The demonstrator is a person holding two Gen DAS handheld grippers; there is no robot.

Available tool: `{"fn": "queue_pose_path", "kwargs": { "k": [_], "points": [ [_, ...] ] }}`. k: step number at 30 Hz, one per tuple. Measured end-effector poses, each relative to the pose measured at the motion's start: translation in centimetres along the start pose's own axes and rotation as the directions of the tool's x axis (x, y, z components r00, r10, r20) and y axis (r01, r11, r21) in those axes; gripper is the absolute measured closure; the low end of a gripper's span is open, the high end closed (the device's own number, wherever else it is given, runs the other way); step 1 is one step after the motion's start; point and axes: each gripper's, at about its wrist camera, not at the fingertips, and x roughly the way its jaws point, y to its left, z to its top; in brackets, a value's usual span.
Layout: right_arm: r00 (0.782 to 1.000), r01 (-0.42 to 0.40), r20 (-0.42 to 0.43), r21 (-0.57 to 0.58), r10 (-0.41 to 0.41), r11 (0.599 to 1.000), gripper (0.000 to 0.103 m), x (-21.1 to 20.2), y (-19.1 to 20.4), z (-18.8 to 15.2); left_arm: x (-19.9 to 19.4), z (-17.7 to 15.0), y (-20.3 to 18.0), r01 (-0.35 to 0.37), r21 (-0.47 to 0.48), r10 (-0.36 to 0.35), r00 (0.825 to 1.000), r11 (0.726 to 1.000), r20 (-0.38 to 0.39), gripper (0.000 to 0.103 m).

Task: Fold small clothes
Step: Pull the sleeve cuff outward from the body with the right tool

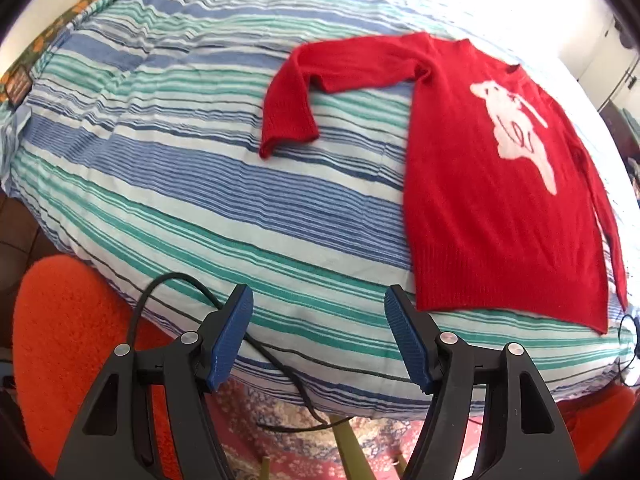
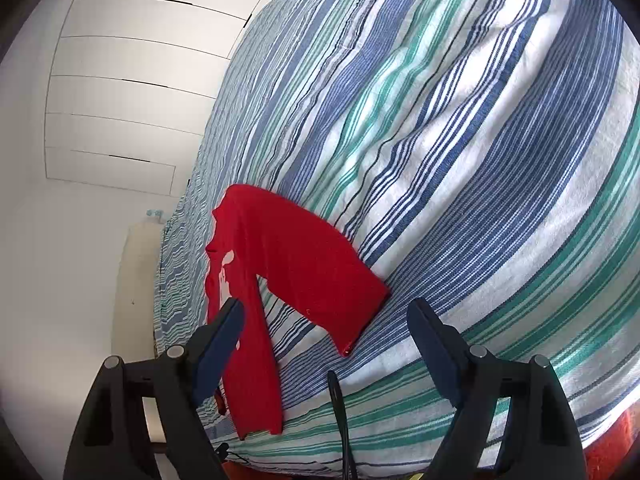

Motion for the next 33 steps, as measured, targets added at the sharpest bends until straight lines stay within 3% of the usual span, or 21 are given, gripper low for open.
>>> {"fn": "queue_pose_path", "kwargs": {
  "k": [3, 9, 14, 17, 18, 20, 24, 27, 30, 32, 33],
  "points": [
    [0.999, -0.032, -0.016, 0.091, 0.034, 0.995, 0.026, 1.2, -0.7, -1.0, 0.3, -0.4, 0.7, 0.004, -0.016, -0.004, 1.0, 1.0, -0.01, 0.033],
    [0.996, 0.088, -0.003, 0.186, -0.089, 0.979, 0.039, 3.3, -2.6, -1.2, 1.2, -0.6, 1.1, 0.014, -0.047, -0.016, 0.999, 0.999, -0.048, 0.033],
    [0.999, 0.03, -0.027, 0.244, -0.024, 0.969, 0.042, 6.3, -2.9, -0.8, 1.5, -0.6, 0.8, 0.011, -0.036, -0.013, 0.999, 0.999, -0.045, 0.031],
    [0.998, 0.058, -0.017, 0.25, -0.055, 0.967, 0.064, 8.0, -3.4, -1.0, 2.1, -0.8, 0.8, 0.008, -0.032, -0.01, 0.998, 0.999, -0.068, 0.031],
    [0.998, 0.066, -0.009, 0.24, -0.066, 0.969, 0.078, 8.3, -3.4, -1.0, 2.2, -0.8, 0.9, 0.005, -0.032, -0.008, 0.997, 0.999, -0.072, 0.031],
    [0.998, 0.059, 0.014, 0.209, -0.063, 0.976, 0.094, 8.0, -3.1, -0.8, 2.0, -0.8, 1.2, 0.004, -0.037, -0.006, 0.998, 0.999, -0.068, 0.031],
    [0.988, 0.107, 0.113, 0.002, -0.106, 0.994, 0.094, 4.6, 0.9, 2.8, 2.3, -0.6, 1.6, -0.006, -0.059, 0.001, 0.997, 0.998, -0.079, 0.031],
    [0.977, 0.163, 0.162, -0.15, -0.138, 0.975, 0.094, 1.6, 4.5, 6.4, 2.5, -0.5, 1.6, -0.007, -0.074, 0.001, 0.997, 0.997, -0.083, 0.031],
    [0.967, 0.235, 0.146, -0.189, -0.209, 0.953, 0.094, 1.2, 4.0, 8.3, 2.8, -0.3, 1.0, -0.015, -0.062, 0.009, 0.996, 0.998, -0.085, 0.031],
    [0.964, 0.26, 0.099, -0.184, -0.246, 0.948, 0.089, 2.4, 1.9, 8.8, 3.0, -0.4, 0.5, -0.019, -0.045, 0.015, 0.996, 0.999, -0.092, 0.031],
    [0.96, 0.277, 0.084, -0.171, -0.266, 0.946, 0.074, 3.0, 0.8, 8.9, 3.0, -0.4, 0.2, -0.022, -0.034, 0.019, 0.995, 0.999, -0.095, 0.031]
  ]
}}
